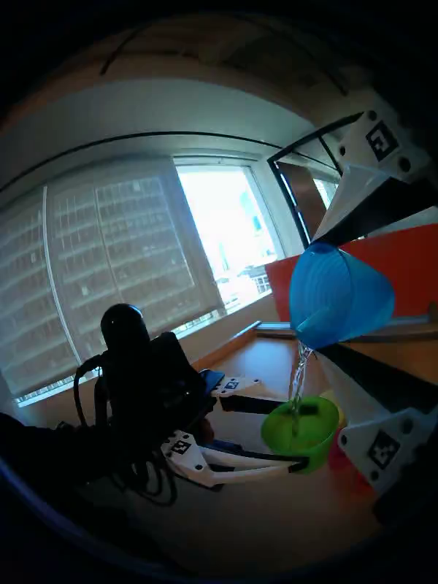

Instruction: Pour water

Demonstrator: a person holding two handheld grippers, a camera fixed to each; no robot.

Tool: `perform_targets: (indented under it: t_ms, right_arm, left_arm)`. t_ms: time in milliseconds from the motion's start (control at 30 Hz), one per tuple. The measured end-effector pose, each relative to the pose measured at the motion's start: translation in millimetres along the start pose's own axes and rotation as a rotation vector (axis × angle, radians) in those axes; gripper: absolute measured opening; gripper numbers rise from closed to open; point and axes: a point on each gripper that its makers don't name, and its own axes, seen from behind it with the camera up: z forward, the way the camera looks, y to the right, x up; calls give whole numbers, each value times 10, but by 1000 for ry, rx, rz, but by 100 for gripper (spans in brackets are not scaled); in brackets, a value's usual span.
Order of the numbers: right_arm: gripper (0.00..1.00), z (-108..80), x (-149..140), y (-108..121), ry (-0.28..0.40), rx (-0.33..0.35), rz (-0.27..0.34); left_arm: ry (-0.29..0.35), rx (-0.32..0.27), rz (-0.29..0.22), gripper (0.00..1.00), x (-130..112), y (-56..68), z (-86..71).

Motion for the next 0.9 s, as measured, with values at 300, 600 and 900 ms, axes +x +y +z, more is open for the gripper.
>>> perform_targets:
  t_ms: [300, 600, 900]
  right_arm:
    - [92, 19, 12, 16, -6, -8, -37]
    - [92, 10, 28, 62, -8, -22, -63]
    - [93, 14, 30, 90, -14, -27, -89]
  left_arm:
    - [-4, -5, 5, 87, 8, 34, 9]
    - [-3, -3, 4, 87, -7, 34, 13]
    - [-2, -6, 4, 87, -16, 46, 32]
